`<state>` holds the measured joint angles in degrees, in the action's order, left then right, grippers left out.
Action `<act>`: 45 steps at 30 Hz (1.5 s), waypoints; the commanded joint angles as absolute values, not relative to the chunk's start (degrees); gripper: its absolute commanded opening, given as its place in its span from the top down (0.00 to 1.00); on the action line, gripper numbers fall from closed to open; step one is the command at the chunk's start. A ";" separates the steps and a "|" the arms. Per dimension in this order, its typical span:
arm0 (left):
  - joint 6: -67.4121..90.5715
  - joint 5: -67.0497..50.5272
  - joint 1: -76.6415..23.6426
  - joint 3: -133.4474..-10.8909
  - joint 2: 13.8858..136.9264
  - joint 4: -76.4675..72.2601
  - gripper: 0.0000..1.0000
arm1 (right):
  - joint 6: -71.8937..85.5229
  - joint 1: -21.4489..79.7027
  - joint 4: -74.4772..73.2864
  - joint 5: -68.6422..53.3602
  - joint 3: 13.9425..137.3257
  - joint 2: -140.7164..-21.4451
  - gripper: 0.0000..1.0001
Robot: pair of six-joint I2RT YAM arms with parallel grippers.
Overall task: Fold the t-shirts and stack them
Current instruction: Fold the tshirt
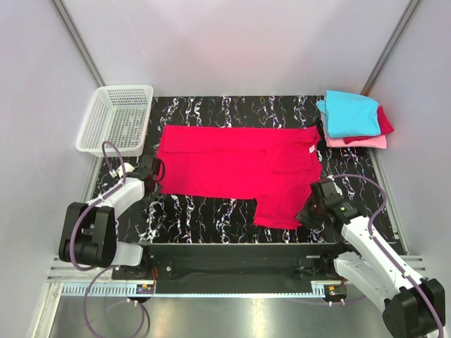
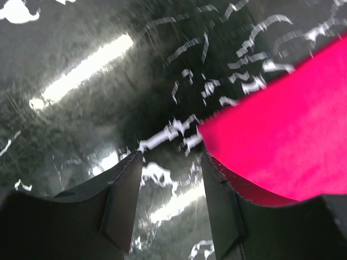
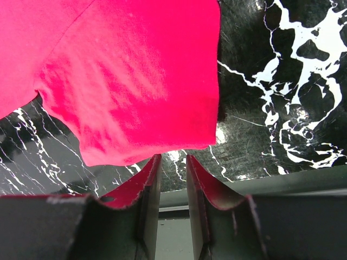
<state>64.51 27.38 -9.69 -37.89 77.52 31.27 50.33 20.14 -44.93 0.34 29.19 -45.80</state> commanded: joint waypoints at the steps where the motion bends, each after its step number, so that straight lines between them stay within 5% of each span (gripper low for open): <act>1: 61.80 25.14 -7.48 -40.08 79.01 26.20 0.48 | 51.15 20.48 -45.35 0.09 29.27 -46.14 0.68; 22: 58.71 18.46 -4.75 -38.05 74.36 22.59 0.50 | 50.54 20.48 -45.09 1.14 30.23 -49.92 0.67; 45: 56.08 16.70 -4.66 -37.44 82.35 13.27 0.51 | 50.27 20.48 -44.91 1.32 30.50 -51.15 0.67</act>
<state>57.17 16.86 -4.91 -37.87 81.62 15.20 50.35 20.14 -44.91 0.40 29.19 -50.98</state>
